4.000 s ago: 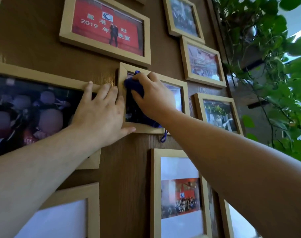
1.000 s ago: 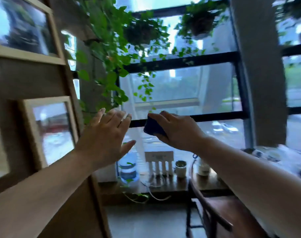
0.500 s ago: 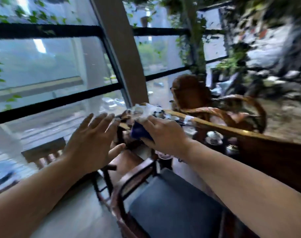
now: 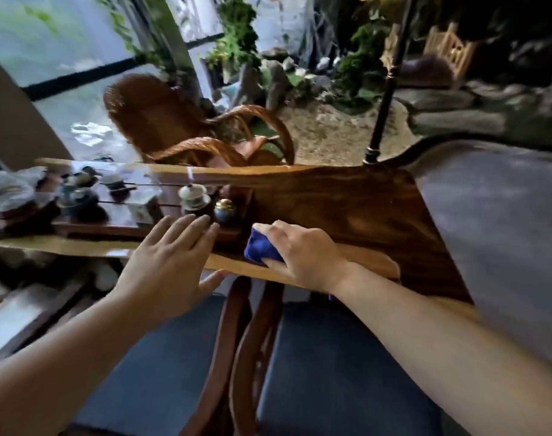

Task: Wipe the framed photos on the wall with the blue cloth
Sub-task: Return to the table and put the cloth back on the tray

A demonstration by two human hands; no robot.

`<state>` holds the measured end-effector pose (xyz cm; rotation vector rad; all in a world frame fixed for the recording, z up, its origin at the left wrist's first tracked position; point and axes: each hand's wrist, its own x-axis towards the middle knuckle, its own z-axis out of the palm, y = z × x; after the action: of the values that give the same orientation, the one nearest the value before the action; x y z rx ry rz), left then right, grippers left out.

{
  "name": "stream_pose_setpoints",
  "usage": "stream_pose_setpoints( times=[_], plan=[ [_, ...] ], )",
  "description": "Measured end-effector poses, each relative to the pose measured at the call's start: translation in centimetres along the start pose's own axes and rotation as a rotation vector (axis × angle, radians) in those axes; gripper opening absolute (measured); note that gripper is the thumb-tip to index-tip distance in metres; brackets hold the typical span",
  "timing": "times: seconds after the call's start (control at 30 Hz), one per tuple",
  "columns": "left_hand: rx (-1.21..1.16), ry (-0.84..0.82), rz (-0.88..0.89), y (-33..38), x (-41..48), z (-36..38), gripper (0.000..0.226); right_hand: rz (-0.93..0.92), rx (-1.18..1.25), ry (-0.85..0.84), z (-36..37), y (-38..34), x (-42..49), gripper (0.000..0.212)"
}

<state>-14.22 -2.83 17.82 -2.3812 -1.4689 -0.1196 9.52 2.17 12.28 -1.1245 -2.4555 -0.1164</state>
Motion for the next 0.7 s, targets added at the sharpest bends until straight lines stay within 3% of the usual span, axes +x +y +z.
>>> stream_pose_setpoints(
  times=[0.2, 0.37, 0.7],
  plan=[
    [-0.112, -0.068, 0.061, 9.4, 7.7, 5.7, 0.075, 0.171, -0.03, -0.158, 2.5, 11.8, -7.5, 0.057],
    [-0.189, -0.107, 0.076, 14.6, 10.5, 11.1, 0.072, 0.175, -0.134, -0.285, 7.9, 20.1, -10.3, 0.058],
    [-0.159, -0.306, 0.03, 15.6, 10.7, 18.9, 0.076, 0.235, -0.211, -0.458, 18.4, 25.6, -12.3, 0.058]
  ],
)
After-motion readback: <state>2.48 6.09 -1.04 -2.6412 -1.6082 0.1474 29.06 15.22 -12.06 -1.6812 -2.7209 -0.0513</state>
